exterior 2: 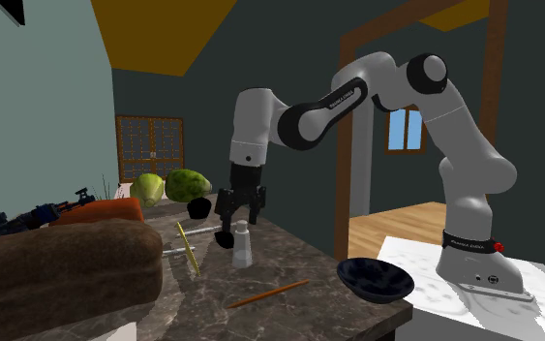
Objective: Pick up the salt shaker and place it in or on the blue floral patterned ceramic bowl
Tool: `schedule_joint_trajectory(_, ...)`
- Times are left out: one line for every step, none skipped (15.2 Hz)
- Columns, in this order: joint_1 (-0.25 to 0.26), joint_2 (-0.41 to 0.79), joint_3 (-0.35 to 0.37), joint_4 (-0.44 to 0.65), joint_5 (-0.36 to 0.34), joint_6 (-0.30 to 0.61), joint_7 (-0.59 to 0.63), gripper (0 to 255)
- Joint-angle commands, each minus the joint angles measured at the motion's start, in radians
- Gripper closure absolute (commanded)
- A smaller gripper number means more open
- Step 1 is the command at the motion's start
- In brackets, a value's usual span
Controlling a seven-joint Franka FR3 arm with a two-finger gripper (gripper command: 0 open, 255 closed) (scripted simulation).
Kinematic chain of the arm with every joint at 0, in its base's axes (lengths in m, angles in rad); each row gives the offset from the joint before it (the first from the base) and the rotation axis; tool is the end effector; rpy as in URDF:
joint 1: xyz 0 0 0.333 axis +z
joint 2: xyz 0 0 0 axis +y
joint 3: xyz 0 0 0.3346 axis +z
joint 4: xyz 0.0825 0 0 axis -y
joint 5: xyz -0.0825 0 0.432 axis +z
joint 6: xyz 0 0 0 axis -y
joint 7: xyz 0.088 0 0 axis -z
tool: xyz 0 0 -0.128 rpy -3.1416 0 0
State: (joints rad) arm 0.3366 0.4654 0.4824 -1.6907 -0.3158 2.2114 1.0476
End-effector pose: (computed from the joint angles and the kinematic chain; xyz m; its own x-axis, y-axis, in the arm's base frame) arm 0.5307 0.4963 0.3349 0.9874 -0.1123 0.1112 -0.1053 -0.9922 -0.0669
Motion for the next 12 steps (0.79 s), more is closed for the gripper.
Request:
schedule_joint_trajectory(0.000, 0.000, 0.000, 0.000, 0.000, 0.001, 0.000, 0)
schedule_joint_trajectory(0.000, 0.000, 0.000, 0.000, 0.000, 0.001, 0.000, 0)
schedule_joint_trajectory(0.000, 0.000, 0.000, 0.000, 0.000, 0.000, 0.000, 0)
schedule_joint_trajectory(0.000, 0.000, 0.000, 0.000, 0.000, 0.000, 0.000, 255)
schedule_joint_trajectory(0.000, 0.000, 0.000, 0.000, 0.000, 0.000, 0.000, 255)
schedule_joint_trajectory(0.000, 0.000, 0.000, 0.000, 0.000, 0.000, 0.000, 255)
schedule_joint_trajectory(0.000, 0.000, 0.000, 0.000, 0.000, 0.000, 0.000, 255)
schedule_joint_trajectory(0.000, 0.000, 0.000, 0.000, 0.000, 0.000, 0.000, 255)
schedule_joint_trajectory(0.000, 0.001, 0.000, 0.000, 0.000, 0.000, 0.000, 255)
schedule_joint_trajectory(0.000, 0.001, 0.000, 0.000, 0.000, 0.000, 0.000, 255)
schedule_joint_trajectory(0.000, 0.001, 0.000, 0.000, 0.000, 0.000, 0.000, 255)
schedule_joint_trajectory(0.000, 0.001, 0.000, 0.001, 0.000, 0.000, 0.000, 255)
